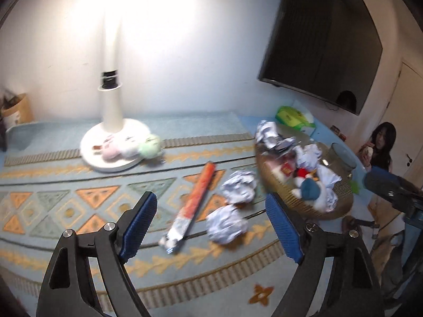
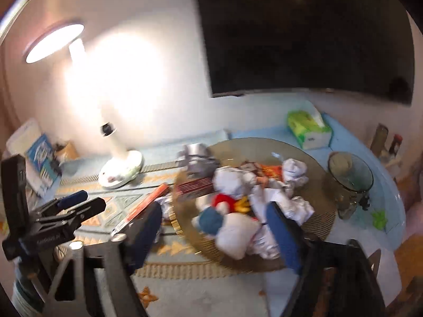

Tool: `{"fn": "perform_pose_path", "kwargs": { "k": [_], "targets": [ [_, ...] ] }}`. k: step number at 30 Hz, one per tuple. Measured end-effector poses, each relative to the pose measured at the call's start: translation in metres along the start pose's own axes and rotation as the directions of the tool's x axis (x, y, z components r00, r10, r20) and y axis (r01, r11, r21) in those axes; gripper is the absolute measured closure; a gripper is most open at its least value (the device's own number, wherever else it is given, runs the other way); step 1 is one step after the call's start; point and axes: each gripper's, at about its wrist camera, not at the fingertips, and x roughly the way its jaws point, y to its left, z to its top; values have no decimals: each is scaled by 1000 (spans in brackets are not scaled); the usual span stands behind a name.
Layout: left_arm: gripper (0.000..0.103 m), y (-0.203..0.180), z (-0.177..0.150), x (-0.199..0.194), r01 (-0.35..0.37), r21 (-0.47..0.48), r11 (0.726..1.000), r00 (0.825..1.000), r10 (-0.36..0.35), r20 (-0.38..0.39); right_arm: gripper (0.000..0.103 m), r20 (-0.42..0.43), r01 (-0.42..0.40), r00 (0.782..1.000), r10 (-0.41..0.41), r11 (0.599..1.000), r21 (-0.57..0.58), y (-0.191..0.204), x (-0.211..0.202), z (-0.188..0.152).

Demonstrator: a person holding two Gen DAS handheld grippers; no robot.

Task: Organize objects
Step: 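Return both grippers to the desk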

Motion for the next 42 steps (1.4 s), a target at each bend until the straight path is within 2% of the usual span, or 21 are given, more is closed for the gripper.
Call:
{"fn": "perform_pose_path", "kwargs": {
  "k": [3, 7, 10, 13, 16, 19, 20, 23, 26, 42],
  "targets": [
    [20, 50, -25, -17, -93, -60, 994, 996, 92, -19, 0, 34, -63, 997, 65, 996, -58, 41, -9, -17],
    [19, 110, -60, -19, -224, -128, 966, 974, 219, -53, 0, -24, -63, 998, 61, 997, -48, 76, 13, -43],
    [20, 145, -82, -12, -269, -193, 944, 962, 256, -93, 0, -135, -96, 987, 91, 995, -24, 88, 51, -65],
    [20, 163, -100, -3, -280, -243, 929, 958, 256, -126, 0, -181, -33, 983, 25, 998, -44, 93, 81, -83],
    [12, 157, -100, -7, -276, -221, 935, 961, 263, -84, 0, -229, 7, 973, -19, 998, -56, 91, 107, -101],
    [11, 154, -100, 3, -294, -197, 935, 953, 273, -129, 0, -345, 46, 937, -57, 998, -40, 87, 132, -103],
    [9, 154, -100, 3, -301, -195, 934, 951, 279, -131, 0, -351, 67, 933, -82, 996, -54, 87, 135, -103],
    [6, 152, -100, 5, -309, -178, 934, 948, 287, -140, 0, -349, 69, 933, -88, 995, -67, 88, 135, -105],
    [5, 152, -100, 4, -297, -182, 938, 952, 274, -138, 0, -350, 67, 933, -86, 996, -66, 85, 136, -106],
    [4, 153, -100, 3, -290, -185, 939, 954, 268, -135, 0, -350, 64, 933, -87, 995, -75, 84, 137, -106]
  ]
}}
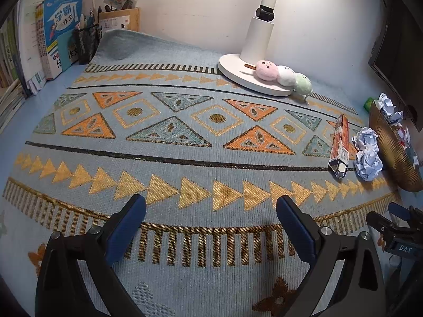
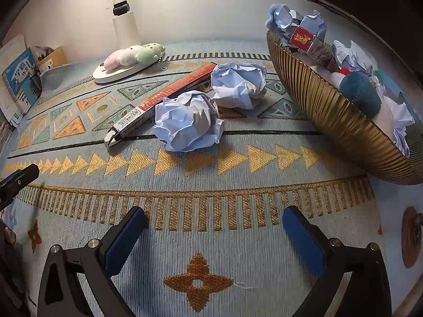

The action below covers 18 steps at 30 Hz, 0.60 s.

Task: Organize objects
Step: 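Return both grippers to the desk, then grasp the pastel dango plush with the left gripper while the right gripper grasps a paper ball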

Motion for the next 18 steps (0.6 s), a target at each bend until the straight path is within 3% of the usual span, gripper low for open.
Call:
{"fn": "perform_pose_path", "kwargs": {
  "k": [8, 11, 14, 16, 18],
  "targets": [
    [2, -2, 0, 0, -3, 13, 1000, 1000, 3, -13, 0, -3, -3, 1000, 3, 1000, -2, 0, 1, 1],
    [2, -4, 14, 3, 68, 30, 997, 997, -67, -33, 0, -10, -4, 1000, 4, 1000, -6, 0, 3, 3],
    [2, -20, 49, 3, 66, 118, 991, 997, -70, 30, 0, -57, -43, 997, 42, 999, -13, -1, 6, 13],
    [1, -36, 77, 6, 114, 200, 973, 989, -130, 70, 0, -5, -150, 989, 150, 988, 47, -6, 2, 24],
    [1, -56, 104, 19, 127, 305, 944, 985, -156, 74, 0, 64, -200, 979, 195, 976, 92, -11, -1, 35]
  ]
}}
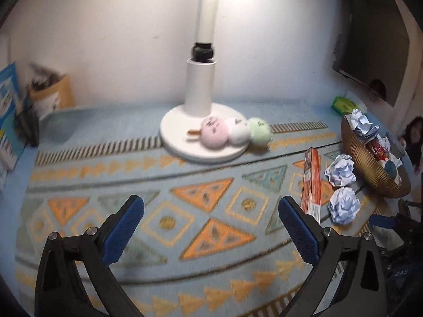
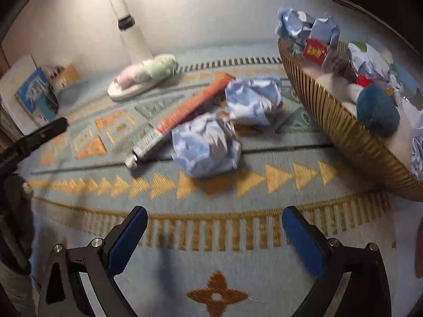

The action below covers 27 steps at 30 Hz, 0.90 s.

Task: Organize objects
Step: 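Grasp the pastel dango plush with the left gripper while the right gripper grasps a paper ball, then lift the dango plush with the left gripper while the right gripper lifts the paper ball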

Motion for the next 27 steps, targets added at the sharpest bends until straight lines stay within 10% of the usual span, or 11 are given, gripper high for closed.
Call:
{"fn": "perform_pose_path", "kwargs": {
  "k": [6, 15, 17, 21, 27],
  "targets": [
    [7, -28, 58, 69, -21, 343, 939, 1000, 24, -4, 19, -19, -2, 1000, 2, 1000, -2, 2, 30, 21],
    [19, -44, 57, 139, 59, 514, 856, 992, 9, -130, 28, -11, -13, 1000, 13, 999, -53, 14, 35, 27],
    [34, -45, 60, 141, 100, 488, 867, 989, -31, -147, 50, -2, -4, 1000, 4, 999, -39, 11, 35, 26],
    [69, -45, 58, 127, 114, 422, 899, 988, -59, -141, 55, 18, -52, 998, 52, 998, 17, -1, 31, 28],
    [70, -44, 22, 63, 110, 288, 951, 990, -79, -115, 55, 55, -92, 994, 92, 996, -11, 4, 11, 17]
  ]
}}
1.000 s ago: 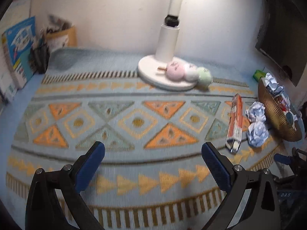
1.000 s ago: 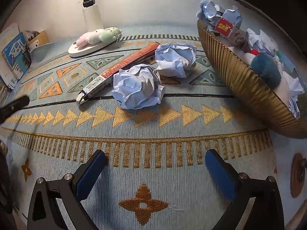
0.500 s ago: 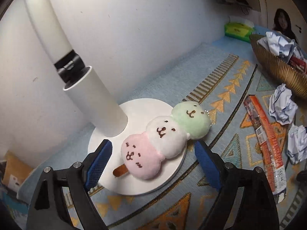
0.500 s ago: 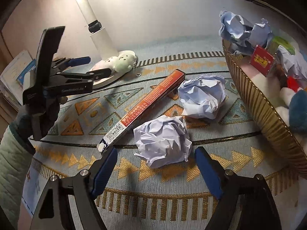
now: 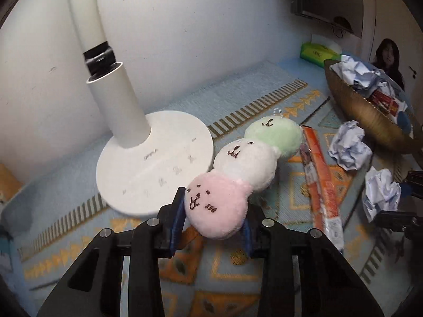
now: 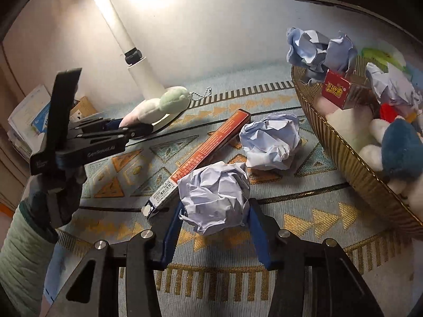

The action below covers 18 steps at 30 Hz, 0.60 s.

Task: Organize objects
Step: 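Lift the dango plush with the left gripper while the right gripper lifts the paper ball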

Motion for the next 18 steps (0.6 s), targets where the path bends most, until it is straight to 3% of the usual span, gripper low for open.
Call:
{"fn": "perform_pose_path", "kwargs": {
  "k": [4, 7, 9, 11, 14, 16, 17, 18],
  "targets": [
    [70, -9, -42, -43, -7, -95, 995, 1000, 6, -9, 55, 1, 0, 1000, 0, 1000, -7, 3, -16, -20],
    [70, -15, -82, -67, -96, -158, 983, 995, 89, -50, 55, -2, 7, 1000, -7, 1000, -7, 4, -19, -32],
    [70, -14, -104, -70, -191, -214, 958, 979, 172, -107, 54, 1, 10, 1000, -10, 1000, -26, 6, -24, -34],
    [70, -9, -122, -68, -218, -285, 934, 971, 179, -158, 54, -23, -2, 1000, 1, 999, -40, 8, -18, -32],
    [65, -15, -132, -82, -205, -317, 926, 978, 185, -94, 54, -56, -7, 998, 4, 999, -54, 9, -10, -33],
    [41, -17, -135, -86, -120, -335, 934, 992, 104, -68, 54, -58, -20, 998, 17, 998, -56, 8, -14, -38],
    [12, -18, -135, -82, -61, -333, 941, 997, 41, -66, 52, -59, -21, 998, 17, 998, -57, 8, -13, -39],
    [0, -19, -134, -80, -30, -323, 946, 998, 11, -61, 52, -59, -14, 998, 11, 998, -57, 8, -13, -40]
  ]
}}
